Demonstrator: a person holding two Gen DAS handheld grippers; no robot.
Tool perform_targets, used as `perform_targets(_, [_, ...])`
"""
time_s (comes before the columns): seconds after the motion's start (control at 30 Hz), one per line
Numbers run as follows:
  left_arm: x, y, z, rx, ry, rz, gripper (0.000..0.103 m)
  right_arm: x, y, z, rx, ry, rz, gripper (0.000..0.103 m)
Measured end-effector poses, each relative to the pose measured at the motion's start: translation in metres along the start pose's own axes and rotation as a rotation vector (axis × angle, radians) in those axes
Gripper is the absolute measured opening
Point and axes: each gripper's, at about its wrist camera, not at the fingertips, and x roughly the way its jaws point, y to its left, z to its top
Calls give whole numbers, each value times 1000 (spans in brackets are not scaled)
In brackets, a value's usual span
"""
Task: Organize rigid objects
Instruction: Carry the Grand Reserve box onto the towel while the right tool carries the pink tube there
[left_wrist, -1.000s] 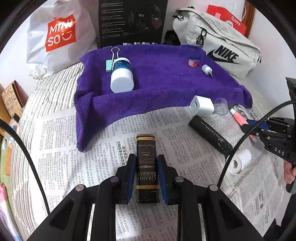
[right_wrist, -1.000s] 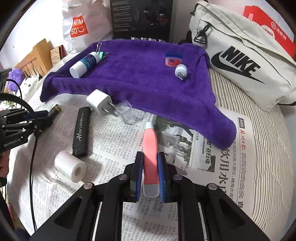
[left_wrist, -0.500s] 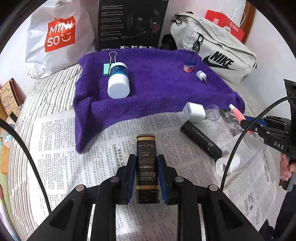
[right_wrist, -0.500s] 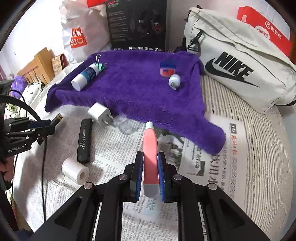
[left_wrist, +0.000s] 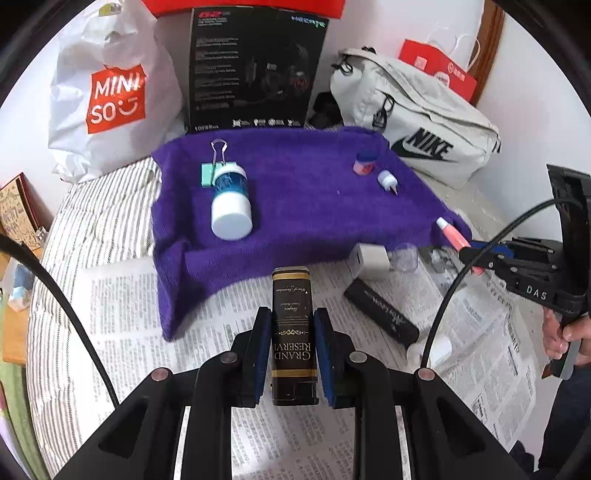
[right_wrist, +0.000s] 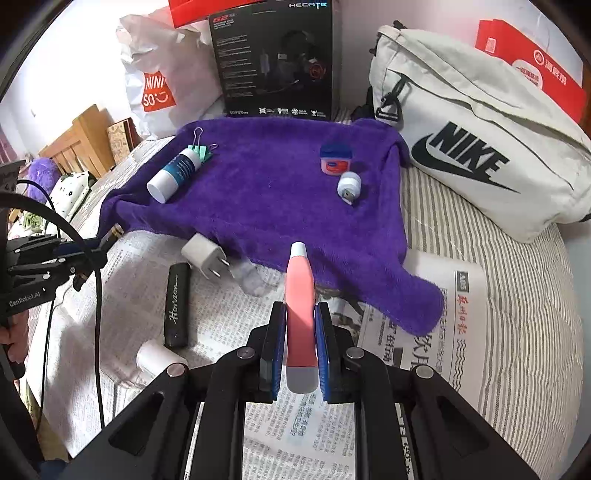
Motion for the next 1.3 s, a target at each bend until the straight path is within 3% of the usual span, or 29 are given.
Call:
perform_targets(0.33, [-2,19,30,-14,-22,29,22,-4,-6,32,2,-27,6,16])
perform_targets(0.7, [24,49,66,-69,-1,45,22,32,-19,72,-7,16,6,16])
perform_targets(0.97, [55,68,77,-123,37,43,23,71,-24,80,-27,76,6,16])
perform_targets(1.3, [77,71,90,-116,69,65,23,94,-27,84,-33,115,-1,15])
